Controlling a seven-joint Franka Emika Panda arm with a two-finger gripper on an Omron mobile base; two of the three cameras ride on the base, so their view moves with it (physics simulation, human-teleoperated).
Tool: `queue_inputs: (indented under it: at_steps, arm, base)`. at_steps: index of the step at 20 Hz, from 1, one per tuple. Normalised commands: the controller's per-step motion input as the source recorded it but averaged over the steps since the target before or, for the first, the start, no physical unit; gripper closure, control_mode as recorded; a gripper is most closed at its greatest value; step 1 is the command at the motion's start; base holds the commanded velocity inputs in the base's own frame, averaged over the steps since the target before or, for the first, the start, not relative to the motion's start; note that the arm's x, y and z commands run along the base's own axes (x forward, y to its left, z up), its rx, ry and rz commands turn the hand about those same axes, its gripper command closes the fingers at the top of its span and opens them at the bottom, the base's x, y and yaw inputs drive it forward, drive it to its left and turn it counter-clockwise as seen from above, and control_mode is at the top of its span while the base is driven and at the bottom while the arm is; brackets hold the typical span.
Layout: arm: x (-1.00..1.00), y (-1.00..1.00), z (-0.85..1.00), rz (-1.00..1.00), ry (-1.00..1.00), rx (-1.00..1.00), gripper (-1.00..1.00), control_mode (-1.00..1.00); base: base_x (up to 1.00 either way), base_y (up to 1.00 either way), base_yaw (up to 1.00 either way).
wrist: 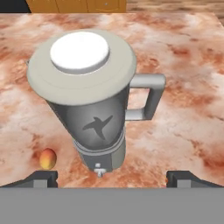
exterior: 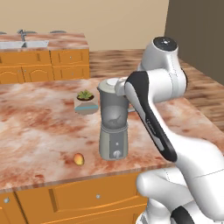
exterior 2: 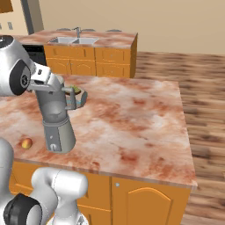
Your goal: Open the blender lid, put the mango in the blender, close the lid, and start the blender.
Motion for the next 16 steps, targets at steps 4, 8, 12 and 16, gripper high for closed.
queue_inputs:
  at_steps: [4, 8, 12, 16]
  arm:
    - [0.1, 0.03, 0.37, -0.01, 0.01, 0.0, -1.0, -1.0]
    - [0.38, 0.23, 0.3, 0.0, 0.02, 0.0, -1.0, -1.0]
    - [0.45, 0.34, 0.02, 0.0, 0.08, -0.01, -1.0, -1.0]
    - [0.51, 0.34, -0.08, 0.0, 0.14, -0.01, -1.0, -1.0]
  base:
    - [0.0, 0.0, 0.0]
    - [0.0, 0.0, 0.0]
    - [0.0, 0.0, 0.0]
    - [0.0, 0.0, 0.0]
